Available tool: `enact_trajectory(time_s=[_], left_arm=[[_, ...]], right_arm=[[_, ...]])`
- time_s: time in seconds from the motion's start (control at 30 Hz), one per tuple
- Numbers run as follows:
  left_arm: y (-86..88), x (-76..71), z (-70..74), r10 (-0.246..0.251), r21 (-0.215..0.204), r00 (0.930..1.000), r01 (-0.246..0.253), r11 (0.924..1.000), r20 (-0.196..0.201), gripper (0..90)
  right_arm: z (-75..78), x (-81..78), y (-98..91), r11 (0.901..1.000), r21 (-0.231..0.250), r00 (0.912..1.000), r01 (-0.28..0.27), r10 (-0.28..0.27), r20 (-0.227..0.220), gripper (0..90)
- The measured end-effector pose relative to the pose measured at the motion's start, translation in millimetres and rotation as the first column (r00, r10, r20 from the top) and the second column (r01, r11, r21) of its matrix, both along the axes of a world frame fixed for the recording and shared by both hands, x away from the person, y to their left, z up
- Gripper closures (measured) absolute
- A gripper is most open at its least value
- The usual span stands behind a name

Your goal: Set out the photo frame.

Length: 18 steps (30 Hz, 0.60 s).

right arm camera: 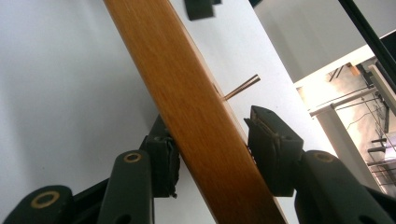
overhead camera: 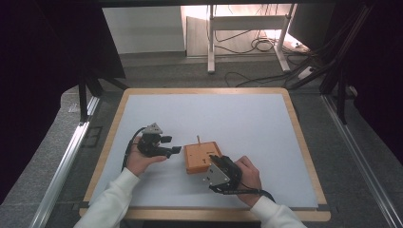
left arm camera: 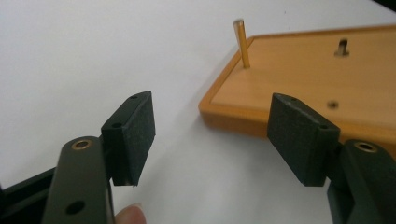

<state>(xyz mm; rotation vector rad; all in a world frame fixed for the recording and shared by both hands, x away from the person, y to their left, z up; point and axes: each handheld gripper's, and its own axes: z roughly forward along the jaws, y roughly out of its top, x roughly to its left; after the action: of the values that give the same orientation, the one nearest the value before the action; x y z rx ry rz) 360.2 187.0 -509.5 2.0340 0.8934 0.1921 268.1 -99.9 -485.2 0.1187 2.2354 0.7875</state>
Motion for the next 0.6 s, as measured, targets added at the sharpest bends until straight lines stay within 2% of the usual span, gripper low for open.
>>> enact_trajectory(time_s=[0.07, 0.23, 0.4, 0.6], left_arm=[[3.9, -5.2, -2.1, 0.000, 0.006, 1.0000, 0.000, 1.0000, 0.000, 31.3], [13.5, -14.5, -9.3, 0.016, 0.010, 0.9998, -0.015, 0.9998, -0.009, 30.8], [18.7, -15.8, -15.4, 0.025, 0.015, 0.9995, -0.025, 0.9996, -0.021, 30.4], [16.7, -15.3, -18.3, 0.019, 0.025, 0.9995, -0.018, 0.9995, -0.027, 30.3]], right_arm=[[1.9, 0.9, 0.0, 1.0000, -0.004, 1.0000, -0.002, 0.002, -0.002, 56.1], [11.5, 9.1, 0.3, 1.0000, 0.000, 0.9992, -0.010, 0.010, -0.039, 57.7], [23.1, 19.6, 4.5, 0.9997, -0.015, 0.9977, -0.022, 0.021, -0.065, 61.3], [38.3, 36.1, 6.8, 0.9991, -0.020, 0.9936, -0.038, 0.036, -0.107, 65.1]])
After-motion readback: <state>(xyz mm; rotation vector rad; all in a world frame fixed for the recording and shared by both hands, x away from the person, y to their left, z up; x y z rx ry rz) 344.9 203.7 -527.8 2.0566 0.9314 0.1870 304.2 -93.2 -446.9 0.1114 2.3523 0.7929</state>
